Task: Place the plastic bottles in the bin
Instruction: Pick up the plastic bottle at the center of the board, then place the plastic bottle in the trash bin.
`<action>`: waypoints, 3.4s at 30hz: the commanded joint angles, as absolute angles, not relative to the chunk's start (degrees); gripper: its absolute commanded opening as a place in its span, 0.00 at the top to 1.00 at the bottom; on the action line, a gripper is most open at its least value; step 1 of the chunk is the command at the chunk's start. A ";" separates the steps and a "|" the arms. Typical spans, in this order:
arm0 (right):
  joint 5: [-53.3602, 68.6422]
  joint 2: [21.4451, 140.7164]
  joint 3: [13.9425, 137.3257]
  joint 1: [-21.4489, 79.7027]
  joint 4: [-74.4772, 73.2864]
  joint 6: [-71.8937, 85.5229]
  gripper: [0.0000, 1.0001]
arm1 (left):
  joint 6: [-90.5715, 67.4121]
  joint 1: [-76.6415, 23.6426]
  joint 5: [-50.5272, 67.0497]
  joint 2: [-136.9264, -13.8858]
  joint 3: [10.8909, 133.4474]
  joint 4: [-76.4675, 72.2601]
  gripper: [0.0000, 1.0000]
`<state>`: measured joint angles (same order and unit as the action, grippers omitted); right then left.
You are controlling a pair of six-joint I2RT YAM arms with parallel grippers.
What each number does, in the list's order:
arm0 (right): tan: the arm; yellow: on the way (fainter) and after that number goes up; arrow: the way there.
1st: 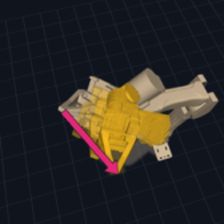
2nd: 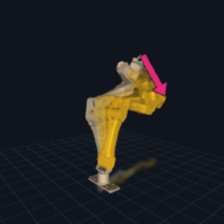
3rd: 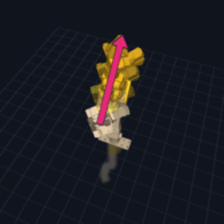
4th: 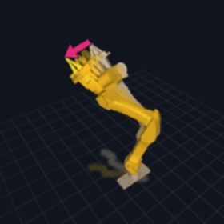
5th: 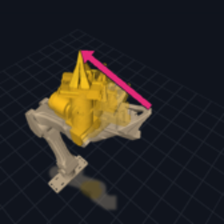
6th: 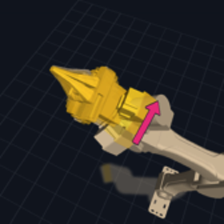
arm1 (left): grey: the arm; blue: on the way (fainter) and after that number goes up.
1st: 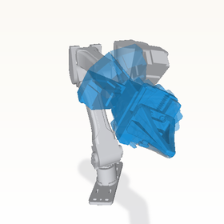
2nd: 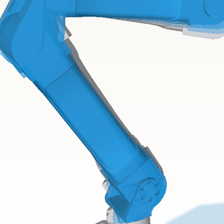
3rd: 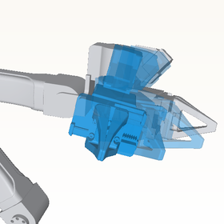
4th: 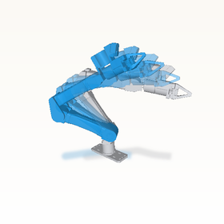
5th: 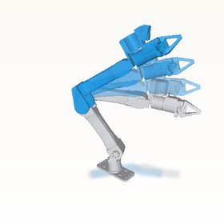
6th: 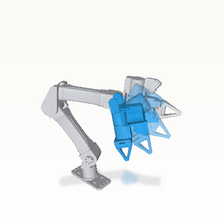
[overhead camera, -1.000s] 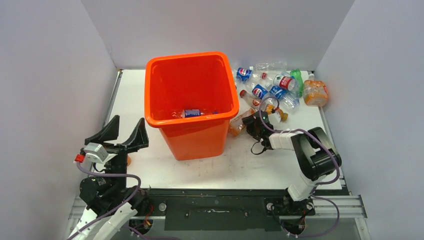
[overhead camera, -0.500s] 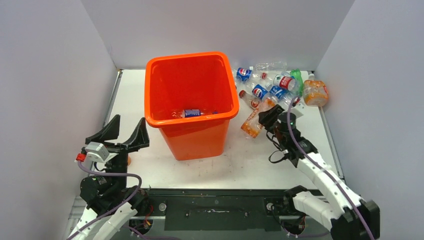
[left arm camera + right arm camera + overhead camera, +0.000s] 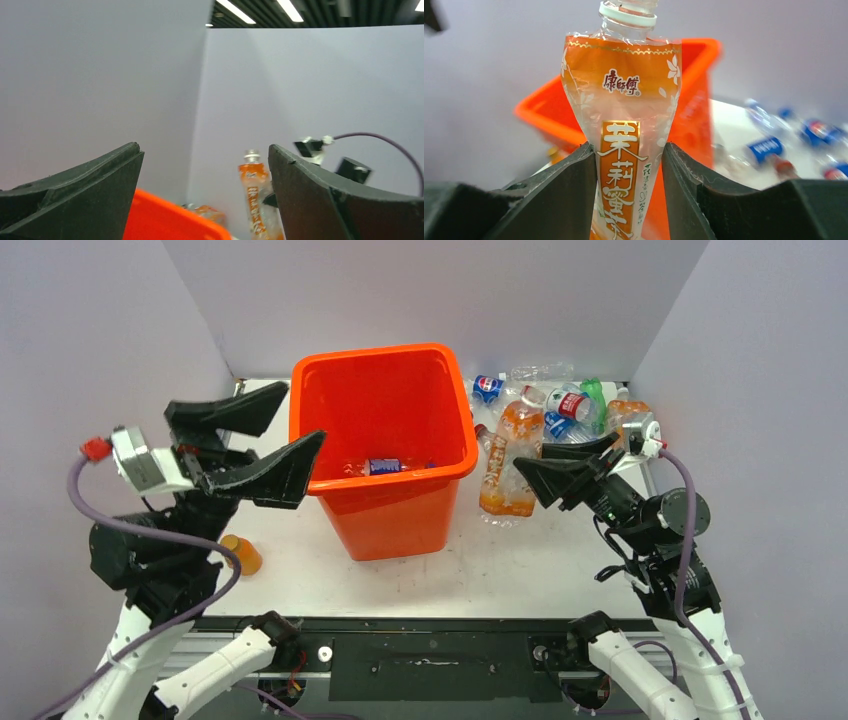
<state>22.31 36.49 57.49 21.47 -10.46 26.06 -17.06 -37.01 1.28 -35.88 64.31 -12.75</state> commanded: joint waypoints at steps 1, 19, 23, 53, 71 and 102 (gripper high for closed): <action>48.35 37.93 61.90 22.26 -0.52 24.56 0.95 | -30.32 -36.80 30.62 -49.51 77.19 -10.84 0.04; 50.08 42.31 66.24 25.68 4.67 24.35 0.95 | -31.71 -49.29 34.47 -68.74 90.18 -12.32 0.04; 48.62 42.44 68.09 26.96 0.29 20.47 0.95 | -31.65 -49.73 31.90 -71.09 92.90 -11.24 0.04; 42.31 41.89 69.06 30.33 -7.73 16.58 0.10 | -23.98 -56.39 26.43 -75.88 98.75 -3.95 1.00; 28.86 33.65 61.10 30.32 -2.73 23.74 0.07 | -7.84 -55.37 -0.13 -57.96 87.89 -18.51 1.00; -28.72 35.98 41.47 30.31 -26.46 34.54 0.10 | -2.61 -39.81 -12.82 -61.24 84.66 -1.66 0.04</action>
